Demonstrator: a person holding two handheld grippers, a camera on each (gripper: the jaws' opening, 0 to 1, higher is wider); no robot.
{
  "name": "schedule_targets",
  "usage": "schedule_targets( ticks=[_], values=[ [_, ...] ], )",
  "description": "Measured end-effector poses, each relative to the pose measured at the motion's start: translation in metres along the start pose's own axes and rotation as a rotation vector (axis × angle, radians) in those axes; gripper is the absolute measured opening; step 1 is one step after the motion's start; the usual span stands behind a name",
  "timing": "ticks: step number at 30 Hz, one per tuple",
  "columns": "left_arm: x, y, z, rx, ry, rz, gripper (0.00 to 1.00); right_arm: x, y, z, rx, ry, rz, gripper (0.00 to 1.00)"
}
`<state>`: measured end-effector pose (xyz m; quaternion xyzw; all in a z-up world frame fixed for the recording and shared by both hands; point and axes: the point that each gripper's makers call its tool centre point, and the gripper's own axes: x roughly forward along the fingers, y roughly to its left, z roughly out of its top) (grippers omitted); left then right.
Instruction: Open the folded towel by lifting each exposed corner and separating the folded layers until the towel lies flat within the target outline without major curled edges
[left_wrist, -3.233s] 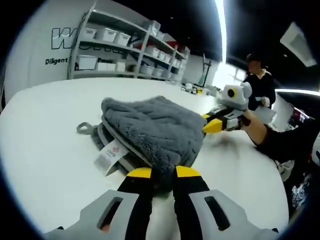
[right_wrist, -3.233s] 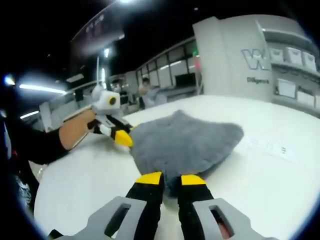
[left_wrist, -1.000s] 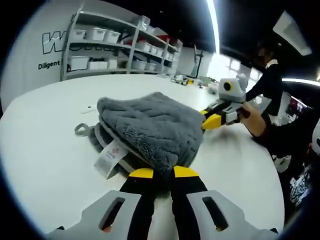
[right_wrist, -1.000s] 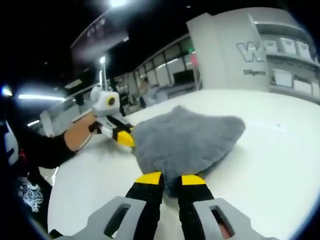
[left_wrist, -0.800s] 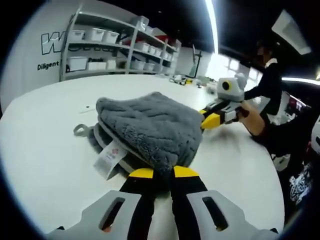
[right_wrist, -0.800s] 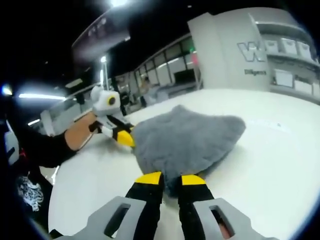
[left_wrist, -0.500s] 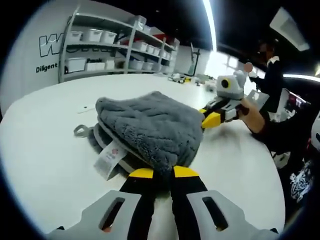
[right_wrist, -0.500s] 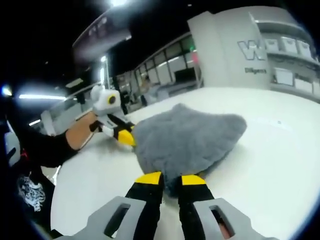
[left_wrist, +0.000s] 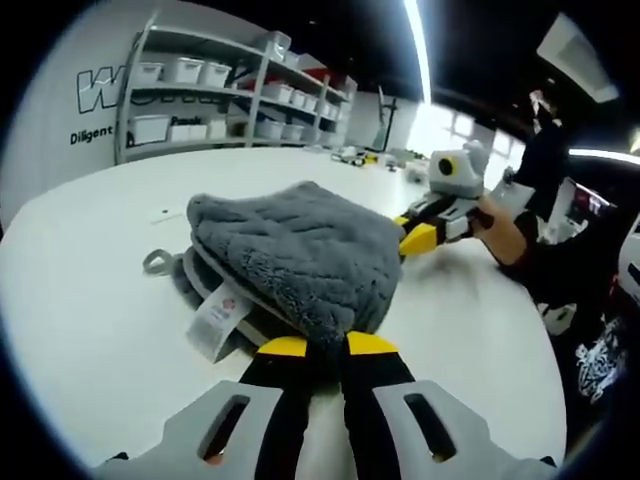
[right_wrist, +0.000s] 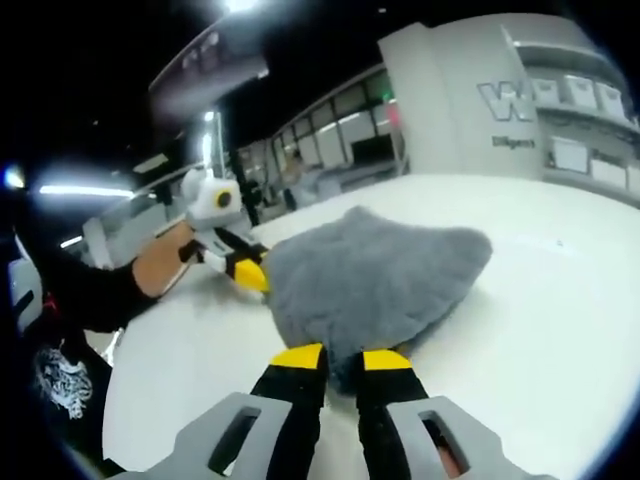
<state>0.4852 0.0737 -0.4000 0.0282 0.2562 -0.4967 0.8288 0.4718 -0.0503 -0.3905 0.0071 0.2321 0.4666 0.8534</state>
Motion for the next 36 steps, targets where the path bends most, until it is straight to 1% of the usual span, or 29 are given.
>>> schedule_targets(
  ticks=[9, 16, 25, 36],
  values=[
    [-0.004, -0.007, -0.004, 0.009, 0.002, -0.015, 0.09, -0.003, 0.006, -0.003, -0.004, 0.010, 0.019, 0.06],
    [-0.006, -0.010, -0.006, 0.023, 0.011, -0.022, 0.09, -0.005, 0.010, -0.005, 0.012, 0.016, 0.026, 0.07],
    [-0.009, -0.015, -0.009, 0.028, 0.024, -0.035, 0.09, -0.007, 0.015, -0.008, 0.000, 0.030, 0.040, 0.07],
    [-0.011, -0.020, -0.011, 0.035, 0.022, -0.051, 0.10, -0.009, 0.019, -0.012, -0.016, 0.042, 0.046, 0.07]
  ],
)
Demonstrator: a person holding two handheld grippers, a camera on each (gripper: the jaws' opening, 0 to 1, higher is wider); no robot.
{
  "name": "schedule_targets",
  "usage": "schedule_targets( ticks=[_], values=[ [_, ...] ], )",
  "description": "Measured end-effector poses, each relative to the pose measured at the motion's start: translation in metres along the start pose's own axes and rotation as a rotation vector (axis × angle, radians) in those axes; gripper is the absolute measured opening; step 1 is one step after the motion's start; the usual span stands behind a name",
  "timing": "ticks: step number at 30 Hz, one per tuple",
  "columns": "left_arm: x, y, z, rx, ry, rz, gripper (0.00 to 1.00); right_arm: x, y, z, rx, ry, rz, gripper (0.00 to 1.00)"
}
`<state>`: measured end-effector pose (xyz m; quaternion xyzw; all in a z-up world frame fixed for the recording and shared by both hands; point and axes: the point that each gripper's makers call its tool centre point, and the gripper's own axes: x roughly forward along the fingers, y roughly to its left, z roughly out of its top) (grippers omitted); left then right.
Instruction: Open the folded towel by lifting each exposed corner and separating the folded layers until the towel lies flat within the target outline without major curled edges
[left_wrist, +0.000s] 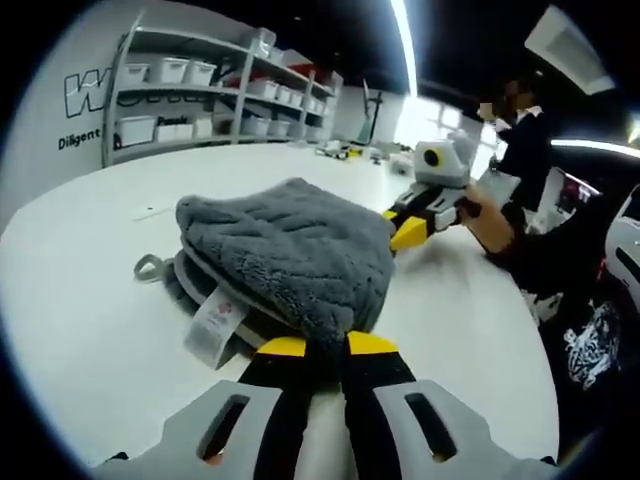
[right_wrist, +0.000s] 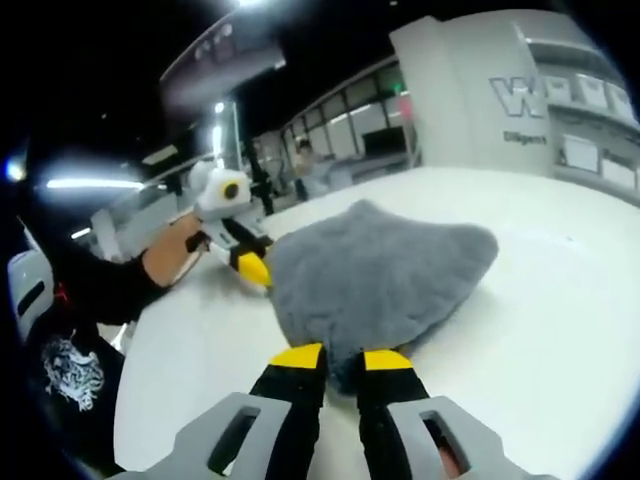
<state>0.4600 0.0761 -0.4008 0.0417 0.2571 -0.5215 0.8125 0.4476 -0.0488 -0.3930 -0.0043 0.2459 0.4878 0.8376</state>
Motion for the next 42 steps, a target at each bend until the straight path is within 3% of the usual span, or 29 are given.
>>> schedule_targets(
  ticks=[17, 42],
  values=[
    [-0.001, -0.007, -0.002, -0.013, 0.001, -0.022, 0.10, 0.000, 0.001, 0.000, -0.010, 0.010, 0.005, 0.07],
    [-0.007, -0.022, -0.008, -0.026, 0.040, -0.087, 0.10, -0.010, 0.006, -0.005, -0.007, 0.043, 0.093, 0.08]
  ],
)
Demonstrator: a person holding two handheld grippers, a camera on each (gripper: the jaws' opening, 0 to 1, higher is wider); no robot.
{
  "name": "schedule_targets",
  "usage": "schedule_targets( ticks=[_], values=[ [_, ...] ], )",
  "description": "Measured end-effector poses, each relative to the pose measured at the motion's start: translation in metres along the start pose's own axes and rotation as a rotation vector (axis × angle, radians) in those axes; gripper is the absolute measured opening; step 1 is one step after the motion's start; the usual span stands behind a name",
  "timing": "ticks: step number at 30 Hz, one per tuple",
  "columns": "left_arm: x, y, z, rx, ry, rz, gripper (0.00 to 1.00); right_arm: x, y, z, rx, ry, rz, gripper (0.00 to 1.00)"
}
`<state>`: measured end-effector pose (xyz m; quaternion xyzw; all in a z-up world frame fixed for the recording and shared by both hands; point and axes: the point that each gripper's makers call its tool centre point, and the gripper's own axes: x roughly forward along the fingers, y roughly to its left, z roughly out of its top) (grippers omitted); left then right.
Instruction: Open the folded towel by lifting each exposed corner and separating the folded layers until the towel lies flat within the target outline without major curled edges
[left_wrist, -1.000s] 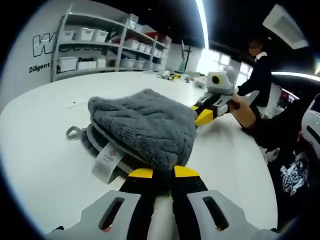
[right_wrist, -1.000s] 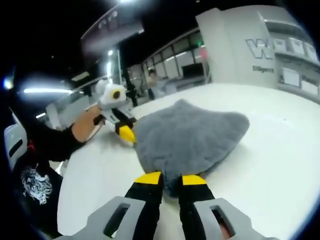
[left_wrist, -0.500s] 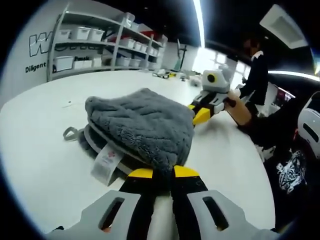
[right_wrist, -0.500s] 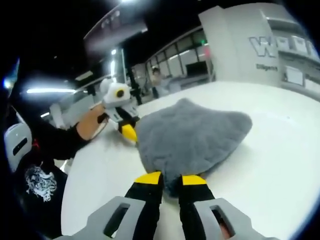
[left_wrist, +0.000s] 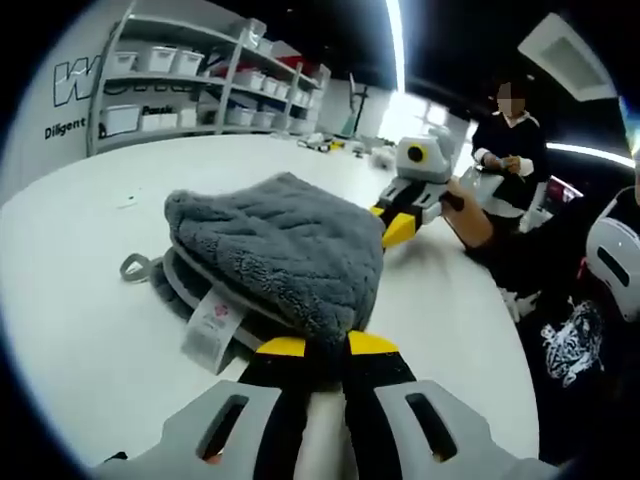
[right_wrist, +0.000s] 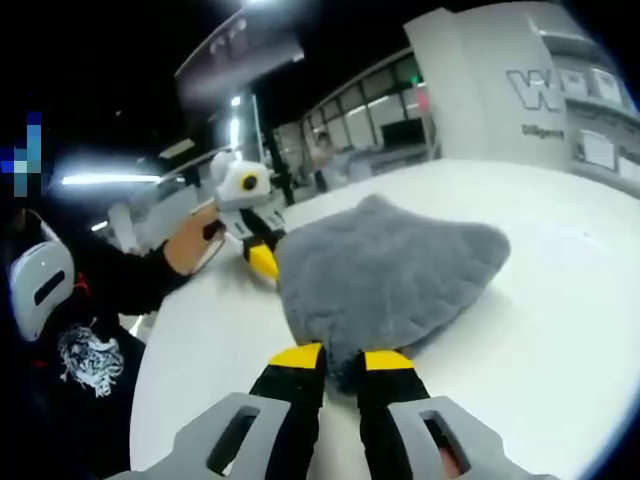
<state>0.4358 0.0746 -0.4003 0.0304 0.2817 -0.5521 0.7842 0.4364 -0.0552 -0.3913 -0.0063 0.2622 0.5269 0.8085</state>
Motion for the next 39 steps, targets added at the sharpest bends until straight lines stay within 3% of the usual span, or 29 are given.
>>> schedule_targets(
  ticks=[18, 23, 25, 27, 31, 33, 34, 35, 37, 39],
  values=[
    [-0.003, -0.004, -0.002, -0.003, 0.015, -0.030, 0.11, -0.001, 0.009, -0.003, -0.003, 0.016, 0.024, 0.08],
    [-0.009, -0.001, 0.002, -0.021, -0.040, -0.071, 0.20, -0.005, 0.009, -0.003, -0.049, 0.008, 0.025, 0.14],
    [-0.013, 0.003, 0.004, -0.017, -0.053, -0.074, 0.26, -0.009, 0.008, -0.006, -0.069, 0.019, 0.026, 0.25],
    [-0.015, 0.007, 0.018, -0.020, -0.121, -0.051, 0.41, -0.011, 0.001, -0.007, -0.073, 0.020, -0.001, 0.43],
    [-0.021, 0.009, 0.021, -0.007, -0.129, -0.043, 0.68, -0.016, -0.008, 0.000, -0.085, -0.013, -0.044, 0.67],
    [-0.019, 0.015, 0.023, 0.001, -0.139, 0.017, 0.92, -0.016, -0.014, 0.006, -0.079, -0.037, -0.072, 0.84],
    [-0.019, 0.020, 0.025, -0.005, -0.151, 0.046, 1.00, -0.017, -0.017, 0.008, -0.074, -0.049, -0.087, 0.99],
    [-0.020, 0.023, 0.025, -0.005, -0.148, 0.053, 0.98, -0.018, -0.022, 0.010, -0.059, -0.061, -0.129, 0.98],
    [-0.023, 0.040, 0.040, -0.081, -0.231, 0.123, 1.00, -0.023, -0.046, 0.027, 0.001, -0.147, -0.264, 1.00],
    [-0.030, 0.051, 0.051, -0.169, -0.306, 0.131, 1.00, -0.031, -0.057, 0.036, 0.043, -0.200, -0.290, 1.00]
  ],
)
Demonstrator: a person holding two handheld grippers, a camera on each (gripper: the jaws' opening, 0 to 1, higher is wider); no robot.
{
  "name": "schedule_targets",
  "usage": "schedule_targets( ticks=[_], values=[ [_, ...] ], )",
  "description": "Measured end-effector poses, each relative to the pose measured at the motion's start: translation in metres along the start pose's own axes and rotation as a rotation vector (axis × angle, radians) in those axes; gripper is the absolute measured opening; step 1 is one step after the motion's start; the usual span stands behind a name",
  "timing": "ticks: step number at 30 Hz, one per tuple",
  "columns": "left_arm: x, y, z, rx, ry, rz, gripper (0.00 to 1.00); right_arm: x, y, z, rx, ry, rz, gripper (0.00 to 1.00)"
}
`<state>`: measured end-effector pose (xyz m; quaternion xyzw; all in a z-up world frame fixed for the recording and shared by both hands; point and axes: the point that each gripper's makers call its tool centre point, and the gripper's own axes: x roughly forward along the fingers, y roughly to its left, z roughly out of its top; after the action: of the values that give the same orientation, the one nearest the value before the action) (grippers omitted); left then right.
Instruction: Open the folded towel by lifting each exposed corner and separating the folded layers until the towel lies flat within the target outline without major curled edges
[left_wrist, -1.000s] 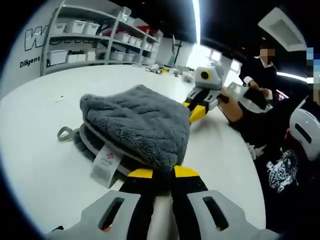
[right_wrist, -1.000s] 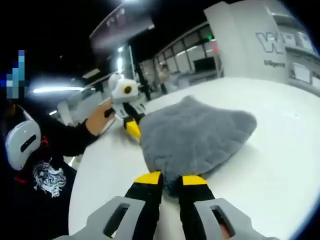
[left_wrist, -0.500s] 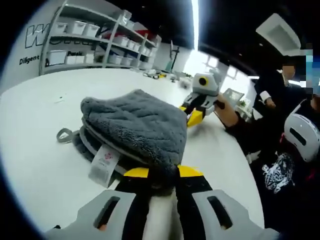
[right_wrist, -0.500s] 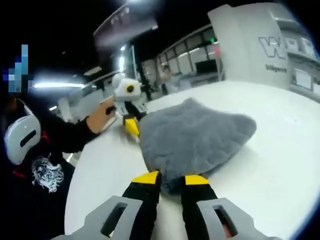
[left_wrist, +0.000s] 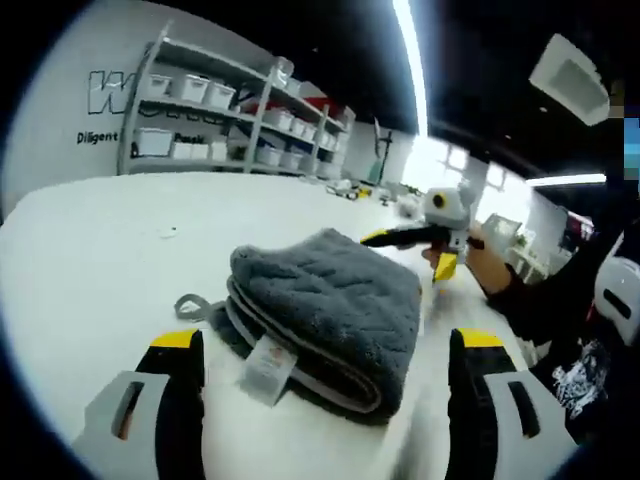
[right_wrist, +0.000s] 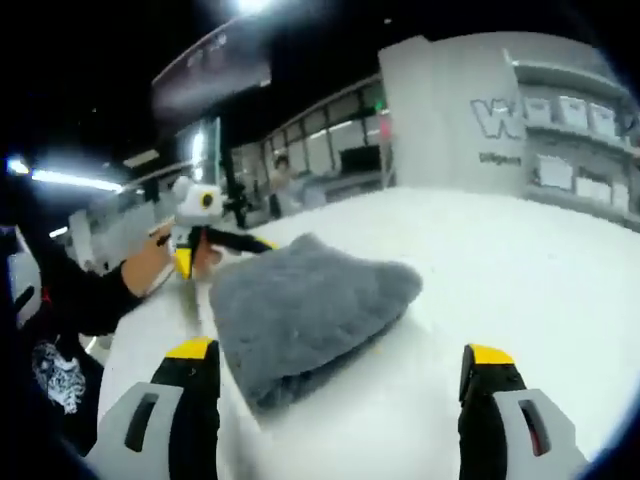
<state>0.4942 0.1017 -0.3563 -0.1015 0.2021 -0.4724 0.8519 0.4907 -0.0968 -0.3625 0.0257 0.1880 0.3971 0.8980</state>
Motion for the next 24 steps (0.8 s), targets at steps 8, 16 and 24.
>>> schedule_targets(
  ticks=[8, 16, 24],
  values=[
    [-0.006, -0.005, 0.013, -0.128, -0.043, -0.096, 0.97, -0.006, 0.005, 0.010, 0.068, -0.061, 0.031, 1.00],
    [-0.003, -0.013, 0.017, -0.196, -0.024, -0.173, 0.90, 0.002, 0.012, 0.006, 0.132, -0.034, 0.107, 0.99],
    [0.013, 0.008, 0.028, -0.183, 0.020, -0.156, 0.93, 0.011, 0.002, 0.037, 0.092, -0.027, 0.085, 0.94]
  ],
)
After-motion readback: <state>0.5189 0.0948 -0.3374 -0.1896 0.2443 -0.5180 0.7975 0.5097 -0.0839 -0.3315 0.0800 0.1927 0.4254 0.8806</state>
